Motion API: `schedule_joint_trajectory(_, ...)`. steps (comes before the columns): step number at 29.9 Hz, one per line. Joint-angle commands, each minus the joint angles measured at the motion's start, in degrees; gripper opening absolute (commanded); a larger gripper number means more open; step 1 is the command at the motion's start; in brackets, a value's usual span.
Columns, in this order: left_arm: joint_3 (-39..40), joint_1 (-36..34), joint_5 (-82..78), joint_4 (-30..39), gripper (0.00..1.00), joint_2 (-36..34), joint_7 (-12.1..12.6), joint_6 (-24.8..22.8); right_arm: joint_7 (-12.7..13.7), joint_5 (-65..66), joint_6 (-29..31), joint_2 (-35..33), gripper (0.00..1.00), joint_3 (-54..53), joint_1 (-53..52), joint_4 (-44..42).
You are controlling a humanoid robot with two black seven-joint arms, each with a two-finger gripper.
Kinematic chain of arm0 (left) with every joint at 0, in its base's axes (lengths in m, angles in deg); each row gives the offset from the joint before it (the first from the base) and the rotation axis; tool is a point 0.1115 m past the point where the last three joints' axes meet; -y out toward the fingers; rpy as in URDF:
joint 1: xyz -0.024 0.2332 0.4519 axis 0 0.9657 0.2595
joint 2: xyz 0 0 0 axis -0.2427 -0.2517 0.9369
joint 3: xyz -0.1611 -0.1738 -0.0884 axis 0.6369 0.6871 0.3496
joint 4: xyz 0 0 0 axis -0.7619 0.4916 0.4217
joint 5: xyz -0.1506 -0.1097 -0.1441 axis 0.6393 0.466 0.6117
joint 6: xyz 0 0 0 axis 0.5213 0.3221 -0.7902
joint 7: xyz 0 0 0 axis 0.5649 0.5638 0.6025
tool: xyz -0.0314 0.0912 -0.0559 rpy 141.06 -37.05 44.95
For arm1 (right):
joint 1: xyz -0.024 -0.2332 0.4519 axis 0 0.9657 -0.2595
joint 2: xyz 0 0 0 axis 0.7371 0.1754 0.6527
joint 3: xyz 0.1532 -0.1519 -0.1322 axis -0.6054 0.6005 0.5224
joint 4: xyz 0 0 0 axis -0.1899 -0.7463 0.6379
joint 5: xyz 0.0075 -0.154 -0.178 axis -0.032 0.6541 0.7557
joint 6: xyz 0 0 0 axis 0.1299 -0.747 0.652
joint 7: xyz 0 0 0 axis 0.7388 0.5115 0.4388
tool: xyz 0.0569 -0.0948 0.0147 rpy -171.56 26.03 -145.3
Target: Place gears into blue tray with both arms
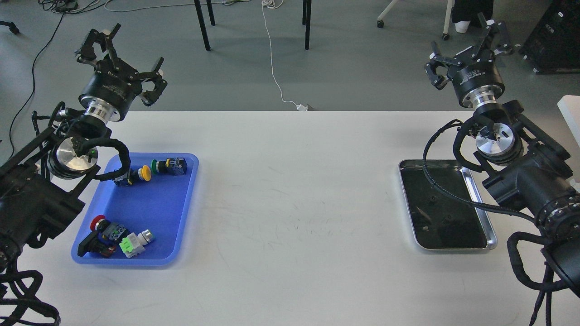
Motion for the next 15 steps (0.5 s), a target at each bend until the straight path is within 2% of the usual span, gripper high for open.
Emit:
schedule_joint_trajectory(1, -0.02, -0.27, 0.00, -0.01, 0.98, 0.05, -0.01, 0.95, -0.04, 0.00, -0.01, -0.10, 0.99, -0.01, -0.03, 0.00)
schedule_joint_trajectory(7, 0.07, -0.44, 0.00, -0.54, 0.98, -0.21, -0.09, 3.85, 0.05, 0.00, -0.01, -0.19, 0.99, -0.01, -0.03, 0.00)
schedule_joint_trajectory(11, -0.02, -0.44, -0.09, -0.53, 0.98, -0.56, -0.01, 3.59, 0.66, 0.00, 0.52, -1.50, 0.99, 0.51, -0.55, 0.96)
schedule_joint_trajectory(15, -0.02, -0.27, -0.97, 1.22, 0.98, -1.70, 0.08, 0.96, 2.24, 1.58, 0.08, -7.12, 0.99, 4.98, -3.27, 7.72)
